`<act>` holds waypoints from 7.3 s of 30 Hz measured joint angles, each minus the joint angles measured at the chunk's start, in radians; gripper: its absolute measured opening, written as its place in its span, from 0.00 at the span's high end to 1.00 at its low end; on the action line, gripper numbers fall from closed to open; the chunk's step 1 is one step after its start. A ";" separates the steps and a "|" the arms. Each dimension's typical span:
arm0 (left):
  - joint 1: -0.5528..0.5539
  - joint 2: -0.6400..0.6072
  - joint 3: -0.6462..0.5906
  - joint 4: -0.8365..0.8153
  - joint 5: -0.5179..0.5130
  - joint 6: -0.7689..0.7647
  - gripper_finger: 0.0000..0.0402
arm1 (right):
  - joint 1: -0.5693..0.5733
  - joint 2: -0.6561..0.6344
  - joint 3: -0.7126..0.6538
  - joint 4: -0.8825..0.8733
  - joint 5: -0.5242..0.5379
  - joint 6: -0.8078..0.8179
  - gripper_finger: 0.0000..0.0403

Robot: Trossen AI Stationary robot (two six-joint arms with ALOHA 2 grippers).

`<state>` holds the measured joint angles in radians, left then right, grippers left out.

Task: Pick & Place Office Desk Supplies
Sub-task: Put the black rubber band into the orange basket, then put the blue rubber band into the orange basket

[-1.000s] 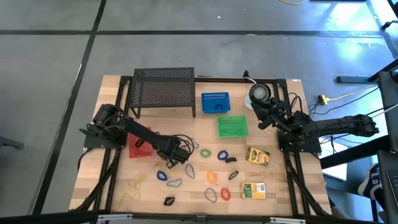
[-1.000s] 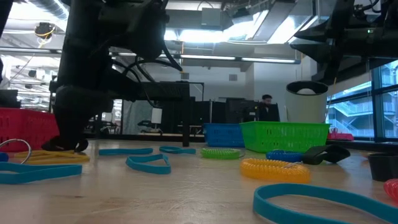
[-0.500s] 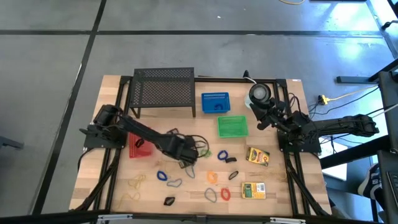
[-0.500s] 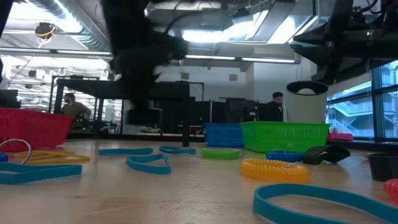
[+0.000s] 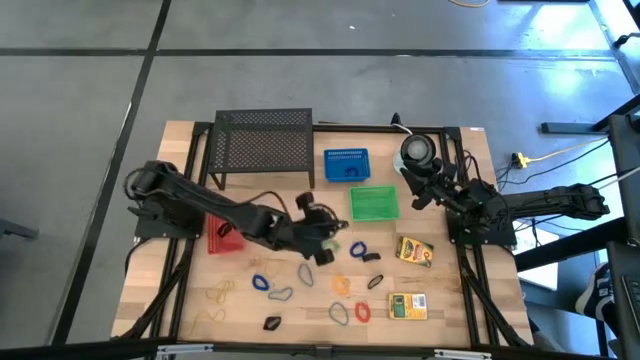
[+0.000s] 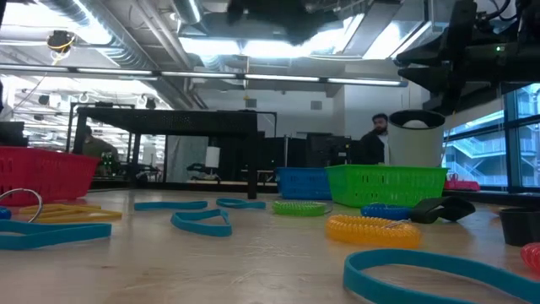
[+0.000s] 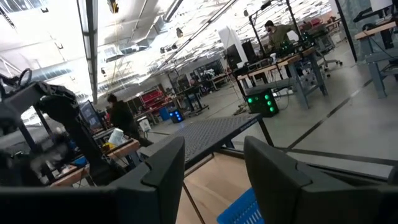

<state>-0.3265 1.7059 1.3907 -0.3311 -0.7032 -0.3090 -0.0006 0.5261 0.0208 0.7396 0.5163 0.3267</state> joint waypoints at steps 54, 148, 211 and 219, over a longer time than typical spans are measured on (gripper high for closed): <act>-0.333 -0.512 -0.655 -0.823 0.264 -1.416 0.98 | 0.000 0.000 0.000 -0.009 0.000 0.000 0.59; 0.041 0.088 -0.518 0.050 0.294 -0.516 0.95 | 0.000 0.000 0.000 -0.009 -0.001 0.000 0.59; -0.229 -0.321 -0.520 0.069 -0.330 -0.322 0.99 | 0.000 0.000 0.000 -0.011 -0.001 0.000 0.59; -0.222 -0.430 -0.520 -0.555 -0.117 -0.874 0.99 | 0.000 0.000 0.000 -0.011 -0.001 0.000 0.59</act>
<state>-0.5480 1.2762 0.8707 -0.8866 -0.8206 -1.1829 -0.0005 0.5262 0.0208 0.7284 0.5156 0.3267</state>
